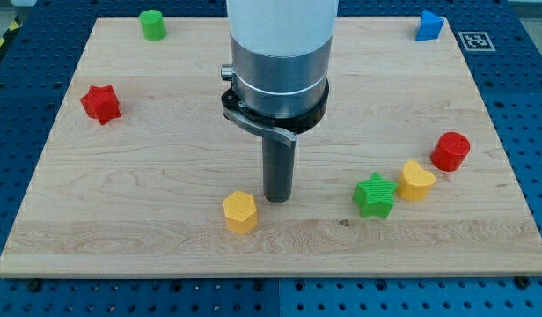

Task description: Move the yellow hexagon parallel to the green star

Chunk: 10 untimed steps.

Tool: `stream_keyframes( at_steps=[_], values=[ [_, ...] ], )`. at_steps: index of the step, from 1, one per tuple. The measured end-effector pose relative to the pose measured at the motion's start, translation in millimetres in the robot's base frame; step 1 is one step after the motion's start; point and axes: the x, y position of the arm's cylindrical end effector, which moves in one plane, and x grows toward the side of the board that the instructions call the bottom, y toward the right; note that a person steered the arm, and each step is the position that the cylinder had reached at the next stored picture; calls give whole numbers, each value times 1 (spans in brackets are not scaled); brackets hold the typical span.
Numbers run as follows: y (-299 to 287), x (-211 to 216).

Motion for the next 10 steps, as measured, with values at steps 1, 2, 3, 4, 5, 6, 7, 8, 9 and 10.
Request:
stream_keyframes(
  at_steps=[1,2,3,4,5,6,7,8,9,10],
  values=[
    [0,0],
    [-6,-29],
    [-60,-55],
    [-159,-37],
    [-182,9],
    [-170,44],
    [-157,47],
    [-135,47],
    [-64,37],
    [-19,30]
  ],
)
